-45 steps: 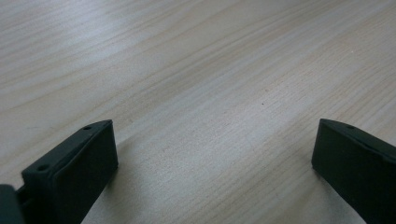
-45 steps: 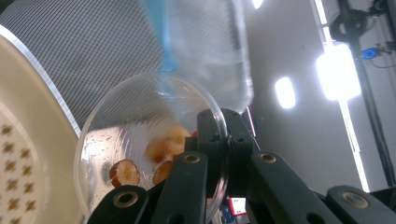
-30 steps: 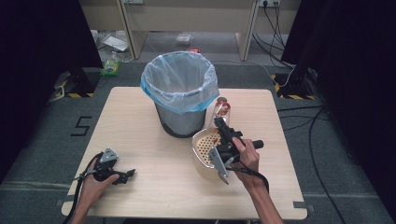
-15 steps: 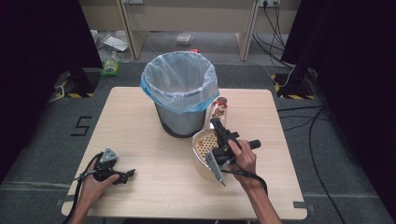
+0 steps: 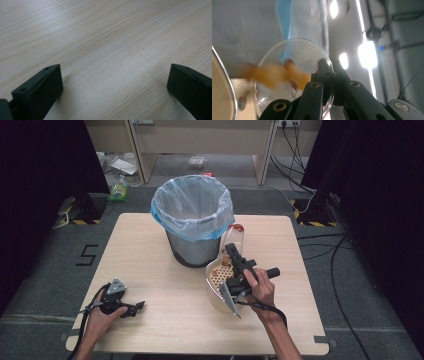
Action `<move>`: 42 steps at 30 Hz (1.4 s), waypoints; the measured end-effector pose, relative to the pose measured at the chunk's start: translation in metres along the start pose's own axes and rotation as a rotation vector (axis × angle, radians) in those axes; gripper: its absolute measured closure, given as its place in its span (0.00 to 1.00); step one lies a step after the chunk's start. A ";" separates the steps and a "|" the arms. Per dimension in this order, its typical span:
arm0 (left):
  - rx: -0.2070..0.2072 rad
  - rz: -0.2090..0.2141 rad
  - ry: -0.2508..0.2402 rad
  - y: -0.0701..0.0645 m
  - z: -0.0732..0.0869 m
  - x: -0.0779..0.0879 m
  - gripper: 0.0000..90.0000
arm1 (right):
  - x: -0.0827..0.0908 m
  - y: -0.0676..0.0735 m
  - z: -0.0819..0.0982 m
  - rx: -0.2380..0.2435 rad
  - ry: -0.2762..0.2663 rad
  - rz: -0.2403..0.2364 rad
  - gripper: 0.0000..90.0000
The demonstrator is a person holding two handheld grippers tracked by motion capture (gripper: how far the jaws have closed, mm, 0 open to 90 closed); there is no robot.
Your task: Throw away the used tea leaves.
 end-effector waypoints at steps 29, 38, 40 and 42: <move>0.004 -0.004 0.000 0.000 0.000 0.000 0.00 | -0.027 -0.031 0.061 -0.842 0.166 -0.287 0.98; 0.004 -0.003 0.001 0.000 0.000 0.000 0.00 | -0.052 -0.068 0.080 -1.052 0.171 -0.320 0.98; 0.004 -0.003 0.001 0.000 0.000 0.000 0.00 | -0.054 -0.072 0.082 -1.066 0.172 -0.325 0.98; 0.003 -0.004 0.001 0.000 0.000 0.000 0.00 | -0.060 -0.083 0.085 -1.077 0.179 -0.327 0.98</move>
Point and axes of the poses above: each handheld gripper's, and its own axes: x roughly backward along the jaws, z roughly out of its underside, y roughly to its left, the point moved 6 cm from there along -x, roughly forward along the jaws, and after that the axes turned 2 degrees about y, right-handed, at the moved point
